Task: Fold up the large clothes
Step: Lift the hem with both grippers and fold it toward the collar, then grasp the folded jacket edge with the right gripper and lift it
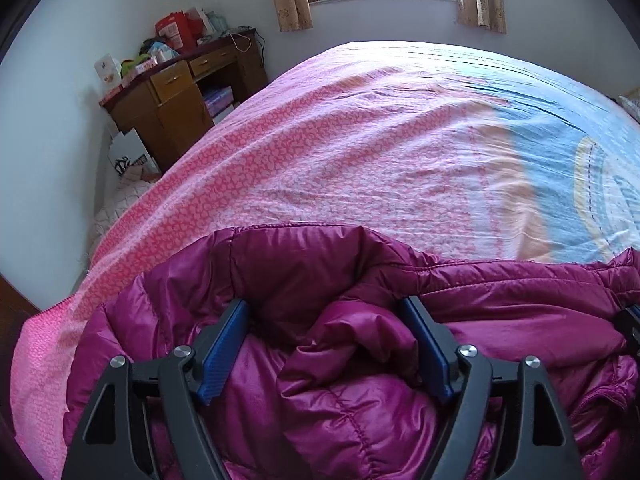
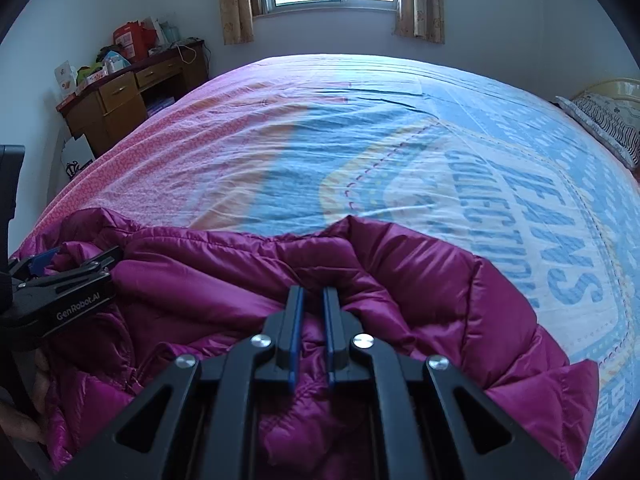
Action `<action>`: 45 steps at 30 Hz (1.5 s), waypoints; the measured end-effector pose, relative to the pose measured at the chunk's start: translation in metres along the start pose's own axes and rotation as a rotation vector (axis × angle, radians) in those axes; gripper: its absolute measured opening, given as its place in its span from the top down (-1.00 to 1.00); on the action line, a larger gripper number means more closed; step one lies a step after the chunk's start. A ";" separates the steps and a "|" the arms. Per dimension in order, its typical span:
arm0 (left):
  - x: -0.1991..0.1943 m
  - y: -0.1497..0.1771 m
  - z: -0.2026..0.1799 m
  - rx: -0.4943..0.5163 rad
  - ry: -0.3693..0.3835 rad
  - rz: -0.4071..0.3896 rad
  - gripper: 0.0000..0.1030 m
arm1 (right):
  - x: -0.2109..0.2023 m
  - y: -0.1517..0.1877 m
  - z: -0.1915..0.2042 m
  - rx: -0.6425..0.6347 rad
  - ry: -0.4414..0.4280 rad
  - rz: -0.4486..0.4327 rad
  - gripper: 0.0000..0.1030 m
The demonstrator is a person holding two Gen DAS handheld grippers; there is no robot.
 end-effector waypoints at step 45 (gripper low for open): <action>-0.284 0.280 0.189 0.008 0.243 -0.189 -0.55 | -0.297 0.351 0.005 0.035 -0.207 0.176 0.01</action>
Point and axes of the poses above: each gripper's, at about its wrist camera, not at the fingertips, and x roughly the way its jaws point, z to its left, y to its underside, the point moved 8 cm from there along x, roughly the way its jaws point, and after that the axes turned 2 degrees about y, right-handed, at the moved point
